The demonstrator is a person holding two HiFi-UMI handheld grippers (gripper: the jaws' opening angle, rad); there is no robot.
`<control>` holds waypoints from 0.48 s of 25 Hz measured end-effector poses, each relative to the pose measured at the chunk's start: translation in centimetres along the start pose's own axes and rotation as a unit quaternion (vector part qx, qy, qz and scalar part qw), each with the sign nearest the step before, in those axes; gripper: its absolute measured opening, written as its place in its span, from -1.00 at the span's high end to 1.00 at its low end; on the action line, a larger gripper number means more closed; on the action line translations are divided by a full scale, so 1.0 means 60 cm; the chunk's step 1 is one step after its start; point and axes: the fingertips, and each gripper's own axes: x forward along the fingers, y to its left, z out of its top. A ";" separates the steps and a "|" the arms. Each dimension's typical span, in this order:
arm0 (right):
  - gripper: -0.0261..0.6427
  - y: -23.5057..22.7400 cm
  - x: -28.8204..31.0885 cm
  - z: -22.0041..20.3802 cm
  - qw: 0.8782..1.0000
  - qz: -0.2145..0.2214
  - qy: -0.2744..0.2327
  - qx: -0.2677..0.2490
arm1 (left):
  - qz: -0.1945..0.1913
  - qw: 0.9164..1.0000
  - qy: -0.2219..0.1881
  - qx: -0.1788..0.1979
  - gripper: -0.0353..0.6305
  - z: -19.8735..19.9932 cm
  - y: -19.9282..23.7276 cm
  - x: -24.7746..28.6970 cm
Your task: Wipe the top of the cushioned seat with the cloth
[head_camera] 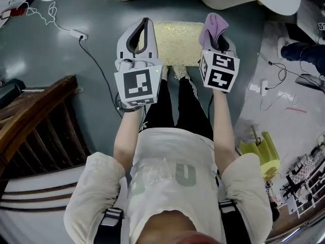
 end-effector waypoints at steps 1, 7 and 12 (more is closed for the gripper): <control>0.65 0.009 -0.032 0.040 1.000 0.003 -0.027 0.000 | 0.001 1.000 -0.004 0.001 0.92 0.025 0.001 -0.014; 0.65 0.078 -0.223 0.181 0.991 0.021 -0.134 -0.005 | -0.004 1.000 -0.004 -0.006 0.92 0.112 0.003 -0.114; 0.65 0.128 -0.323 0.212 0.987 0.034 -0.152 -0.031 | -0.029 1.000 -0.011 -0.003 0.92 0.144 -0.007 -0.174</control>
